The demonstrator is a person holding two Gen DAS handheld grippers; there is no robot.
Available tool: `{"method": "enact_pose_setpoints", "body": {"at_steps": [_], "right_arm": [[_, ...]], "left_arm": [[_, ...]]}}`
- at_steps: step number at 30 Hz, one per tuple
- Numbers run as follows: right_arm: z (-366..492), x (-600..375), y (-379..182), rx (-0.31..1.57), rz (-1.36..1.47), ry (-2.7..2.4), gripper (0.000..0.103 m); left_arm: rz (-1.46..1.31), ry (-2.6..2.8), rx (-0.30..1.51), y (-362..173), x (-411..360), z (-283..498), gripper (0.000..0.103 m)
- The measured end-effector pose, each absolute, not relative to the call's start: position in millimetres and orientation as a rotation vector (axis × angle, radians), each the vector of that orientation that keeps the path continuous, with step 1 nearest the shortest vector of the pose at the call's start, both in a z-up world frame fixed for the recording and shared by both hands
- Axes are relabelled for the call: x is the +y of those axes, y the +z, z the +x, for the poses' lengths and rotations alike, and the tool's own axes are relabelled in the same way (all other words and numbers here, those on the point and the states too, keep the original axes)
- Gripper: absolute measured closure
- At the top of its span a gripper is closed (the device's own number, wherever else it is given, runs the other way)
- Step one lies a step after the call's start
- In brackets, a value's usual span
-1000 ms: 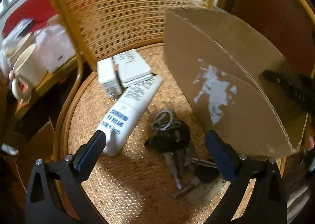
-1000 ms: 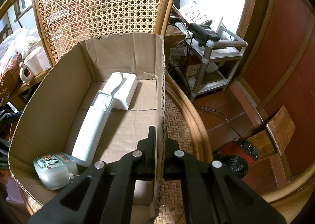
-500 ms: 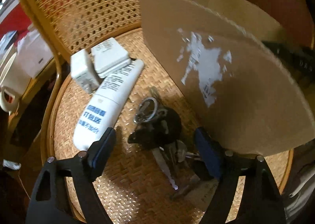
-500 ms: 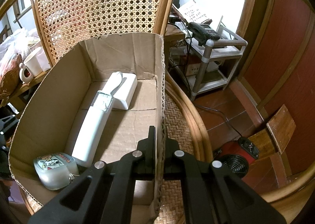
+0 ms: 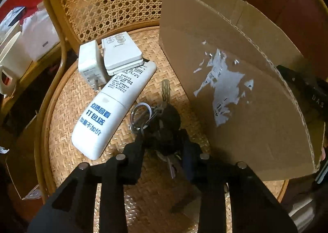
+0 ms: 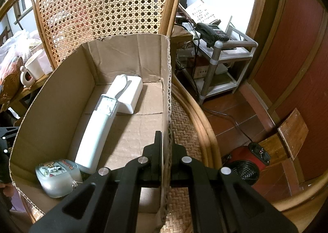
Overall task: Organize rigid objects
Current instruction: 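Close the left gripper on the black key fob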
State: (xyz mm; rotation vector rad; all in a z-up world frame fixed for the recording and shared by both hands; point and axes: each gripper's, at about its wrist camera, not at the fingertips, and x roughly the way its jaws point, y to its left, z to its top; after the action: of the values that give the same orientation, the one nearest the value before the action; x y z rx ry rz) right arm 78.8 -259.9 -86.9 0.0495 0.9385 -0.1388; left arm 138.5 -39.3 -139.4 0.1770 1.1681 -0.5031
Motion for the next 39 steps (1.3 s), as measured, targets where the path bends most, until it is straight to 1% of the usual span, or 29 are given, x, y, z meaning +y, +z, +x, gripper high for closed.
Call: {"method": "enact_pose_setpoints", "body": {"at_steps": [5, 9, 13, 25, 30, 39], "right_arm": [[78.7, -259.7, -86.8, 0.939, 0.051, -0.14, 0.097], [78.9, -259.9, -86.9, 0.939, 0.05, -0.138, 0.097], [78.7, -259.7, -86.5, 0.939, 0.05, -0.139, 0.097], [78.8, -260.6, -86.9, 0.94, 0.059, -0.14, 0.097], [78.9, -260.6, -86.8, 0.94, 0.059, -0.141, 0.097], [79.0, -260.7, -86.7, 0.94, 0.059, -0.14, 0.097]], "left_arm": [[0.075, -0.458, 1.215, -134.3, -29.2, 144.9, 0.075], [0.05, -0.444, 1.217, -130.0, -21.0, 143.0, 0.077], [-0.031, -0.377, 1.228, -123.5, -7.8, 141.3, 0.079], [-0.077, -0.386, 1.189, -108.7, 7.3, 133.5, 0.082], [-0.073, -0.384, 1.173, -106.4, -2.2, 133.3, 0.082], [-0.057, -0.384, 1.06, -80.4, -1.9, 122.2, 0.082]]}}
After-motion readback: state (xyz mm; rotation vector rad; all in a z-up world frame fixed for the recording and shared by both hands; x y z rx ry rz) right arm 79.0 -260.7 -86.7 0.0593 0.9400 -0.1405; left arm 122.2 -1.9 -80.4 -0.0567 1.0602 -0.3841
